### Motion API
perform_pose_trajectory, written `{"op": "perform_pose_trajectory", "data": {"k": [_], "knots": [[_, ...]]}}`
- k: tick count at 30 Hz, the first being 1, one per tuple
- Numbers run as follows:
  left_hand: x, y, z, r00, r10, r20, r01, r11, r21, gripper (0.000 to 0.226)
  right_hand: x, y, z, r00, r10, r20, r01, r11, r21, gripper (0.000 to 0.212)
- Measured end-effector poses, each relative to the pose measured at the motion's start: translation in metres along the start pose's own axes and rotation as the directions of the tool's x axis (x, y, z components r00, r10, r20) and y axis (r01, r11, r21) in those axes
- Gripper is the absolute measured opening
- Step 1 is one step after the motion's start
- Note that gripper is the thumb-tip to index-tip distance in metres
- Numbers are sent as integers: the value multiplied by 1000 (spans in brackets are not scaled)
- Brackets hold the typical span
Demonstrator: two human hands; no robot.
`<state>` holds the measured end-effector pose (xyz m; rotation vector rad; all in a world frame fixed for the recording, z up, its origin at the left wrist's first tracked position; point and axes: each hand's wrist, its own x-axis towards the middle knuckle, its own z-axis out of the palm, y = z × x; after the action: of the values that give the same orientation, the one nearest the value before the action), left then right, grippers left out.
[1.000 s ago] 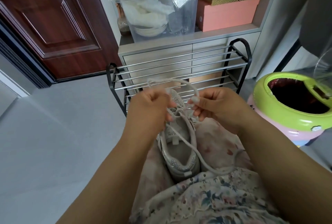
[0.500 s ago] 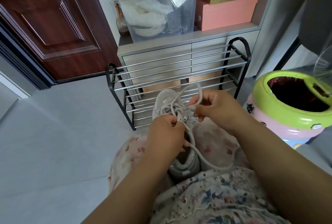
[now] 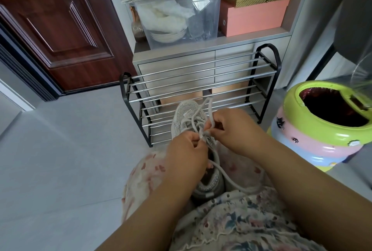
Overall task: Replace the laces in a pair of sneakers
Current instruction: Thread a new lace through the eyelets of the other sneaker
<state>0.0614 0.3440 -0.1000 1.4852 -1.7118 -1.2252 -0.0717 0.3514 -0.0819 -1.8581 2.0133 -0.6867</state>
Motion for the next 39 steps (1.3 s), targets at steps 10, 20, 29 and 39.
{"op": "perform_pose_trajectory", "data": {"k": [10,20,29,39], "knots": [[-2,5,-2,997,-70,34,76,969,-236,25,-1,7,10,985,174,1,-155,879,451,2],[2,6,-5,992,-114,57,126,932,-340,28,-4,9,7,992,64,110,-107,887,449,26],[4,3,0,996,-12,86,22,993,-115,20,0,20,7,993,63,97,-101,878,468,19],[10,-1,-4,991,5,133,-14,998,67,22,-1,24,9,987,103,123,-153,832,533,26]]}}
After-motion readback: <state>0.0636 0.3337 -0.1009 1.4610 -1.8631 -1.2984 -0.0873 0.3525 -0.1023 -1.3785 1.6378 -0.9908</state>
